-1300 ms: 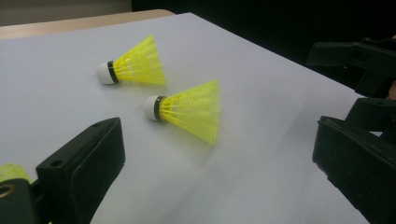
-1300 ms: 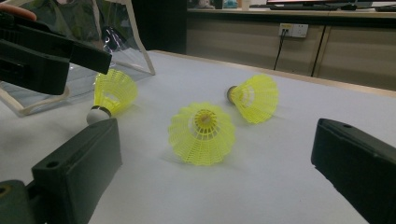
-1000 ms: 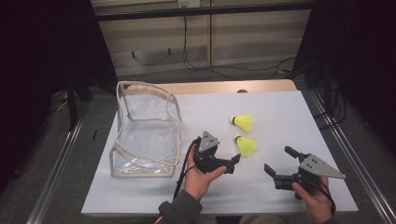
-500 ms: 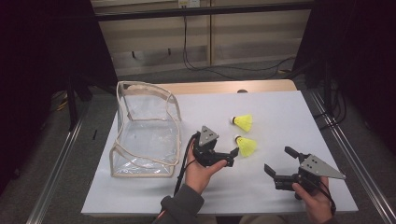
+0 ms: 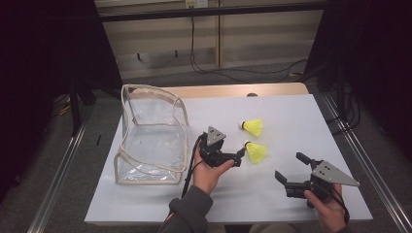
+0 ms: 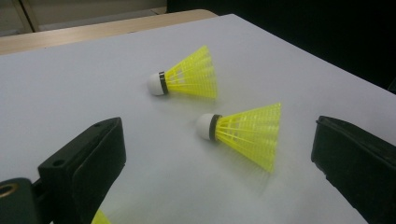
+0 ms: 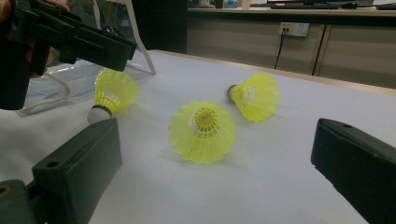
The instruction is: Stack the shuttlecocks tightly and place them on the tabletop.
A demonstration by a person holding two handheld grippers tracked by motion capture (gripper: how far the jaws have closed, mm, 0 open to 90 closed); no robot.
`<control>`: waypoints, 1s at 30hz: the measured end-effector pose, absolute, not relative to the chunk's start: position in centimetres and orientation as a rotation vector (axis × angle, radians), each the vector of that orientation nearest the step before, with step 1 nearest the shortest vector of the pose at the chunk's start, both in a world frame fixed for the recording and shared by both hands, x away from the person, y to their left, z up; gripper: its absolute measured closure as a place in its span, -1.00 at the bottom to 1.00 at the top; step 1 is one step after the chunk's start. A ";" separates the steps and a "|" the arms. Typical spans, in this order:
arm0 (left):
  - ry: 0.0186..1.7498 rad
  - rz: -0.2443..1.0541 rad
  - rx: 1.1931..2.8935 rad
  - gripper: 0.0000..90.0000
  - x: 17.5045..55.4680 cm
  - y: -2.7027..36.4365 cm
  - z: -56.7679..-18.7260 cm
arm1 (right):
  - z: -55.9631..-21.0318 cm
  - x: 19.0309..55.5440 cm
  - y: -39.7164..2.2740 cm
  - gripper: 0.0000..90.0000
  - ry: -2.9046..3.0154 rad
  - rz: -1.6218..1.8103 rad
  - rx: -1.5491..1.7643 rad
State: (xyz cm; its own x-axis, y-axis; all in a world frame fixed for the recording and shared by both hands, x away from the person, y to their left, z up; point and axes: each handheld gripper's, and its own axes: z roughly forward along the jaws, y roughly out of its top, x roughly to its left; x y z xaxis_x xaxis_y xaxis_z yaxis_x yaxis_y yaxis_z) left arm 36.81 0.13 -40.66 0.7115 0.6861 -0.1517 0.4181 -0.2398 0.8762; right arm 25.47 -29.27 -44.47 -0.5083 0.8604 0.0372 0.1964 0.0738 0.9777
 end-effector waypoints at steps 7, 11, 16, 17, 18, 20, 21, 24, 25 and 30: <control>0.876 0.365 1.907 -0.92 37.2 0.3 -40.8 | -44.5 25.4 -29.3 -0.98 1.777 1.472 1.049; 0.893 0.369 1.879 -0.92 37.3 0.3 -40.8 | -44.5 25.4 -29.3 -0.98 1.777 1.471 1.048; 0.922 0.395 1.897 -0.92 37.7 0.4 -41.1 | -44.4 25.4 -29.3 -0.98 1.774 1.473 1.051; 0.922 0.405 1.905 -0.92 37.8 0.5 -41.2 | -44.4 25.4 -29.3 -0.98 1.774 1.472 1.050; 0.939 0.410 1.898 -0.92 37.8 0.6 -41.3 | -44.5 25.4 -29.3 -0.98 1.775 1.472 1.049; 0.959 0.421 1.898 -0.92 37.9 0.8 -41.4 | -44.5 25.4 -29.3 -0.98 1.779 1.471 1.047; 0.966 0.431 1.905 -0.92 38.0 1.0 -41.6 | -44.5 25.4 -29.3 -0.98 1.780 1.472 1.047; 0.977 0.451 1.923 -0.92 38.1 1.1 -41.7 | -44.5 25.4 -29.3 -0.98 1.780 1.472 1.047; 0.977 0.451 1.923 -0.91 38.1 1.1 -41.7 | -44.5 25.4 -29.3 -0.98 1.781 1.469 1.048; 0.974 0.462 1.932 -0.91 38.4 1.2 -41.9 | -44.5 25.4 -29.3 -0.98 1.782 1.473 1.046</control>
State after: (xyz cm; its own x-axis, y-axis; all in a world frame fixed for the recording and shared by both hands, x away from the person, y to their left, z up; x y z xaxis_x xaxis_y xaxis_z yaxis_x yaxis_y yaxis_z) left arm 38.38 1.25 -41.87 0.6203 0.7819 -0.0618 0.4475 -0.2881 0.8466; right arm 25.40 -29.27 -44.51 -0.5132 0.8574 0.0372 0.1983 0.0763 0.9772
